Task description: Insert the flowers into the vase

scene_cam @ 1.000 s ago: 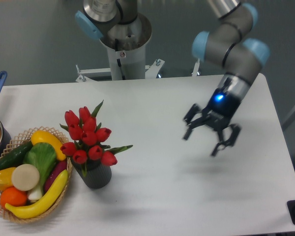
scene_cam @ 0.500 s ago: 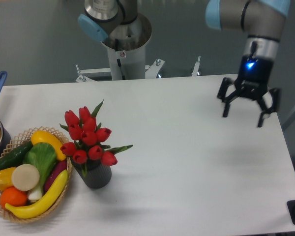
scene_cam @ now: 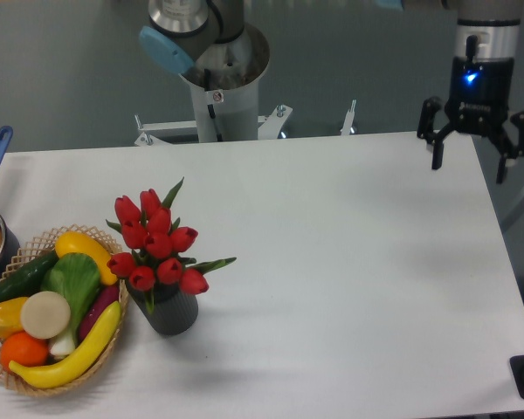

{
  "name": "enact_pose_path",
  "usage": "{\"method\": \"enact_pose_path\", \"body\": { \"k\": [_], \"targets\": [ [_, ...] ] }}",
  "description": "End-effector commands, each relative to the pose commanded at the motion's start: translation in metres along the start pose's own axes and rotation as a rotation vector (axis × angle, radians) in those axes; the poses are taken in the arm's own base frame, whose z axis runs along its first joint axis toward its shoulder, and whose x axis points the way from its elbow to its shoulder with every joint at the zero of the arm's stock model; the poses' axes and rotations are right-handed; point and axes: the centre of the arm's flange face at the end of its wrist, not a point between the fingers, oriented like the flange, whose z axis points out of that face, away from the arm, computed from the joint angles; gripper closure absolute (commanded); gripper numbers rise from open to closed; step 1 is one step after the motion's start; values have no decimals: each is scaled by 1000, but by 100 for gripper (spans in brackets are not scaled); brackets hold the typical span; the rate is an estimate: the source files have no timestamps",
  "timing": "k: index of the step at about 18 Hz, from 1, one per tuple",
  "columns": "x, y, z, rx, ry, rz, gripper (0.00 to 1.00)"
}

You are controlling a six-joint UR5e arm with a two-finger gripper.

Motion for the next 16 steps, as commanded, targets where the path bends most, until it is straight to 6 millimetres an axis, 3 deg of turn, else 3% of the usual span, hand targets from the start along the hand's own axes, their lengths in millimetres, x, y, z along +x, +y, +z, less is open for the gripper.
{"method": "enact_pose_path", "body": {
  "k": [6,16],
  "targets": [
    [3,2,-12,-59,-2,25,0],
    [2,-1,-11,-57,-7,30,0]
  ]
}}
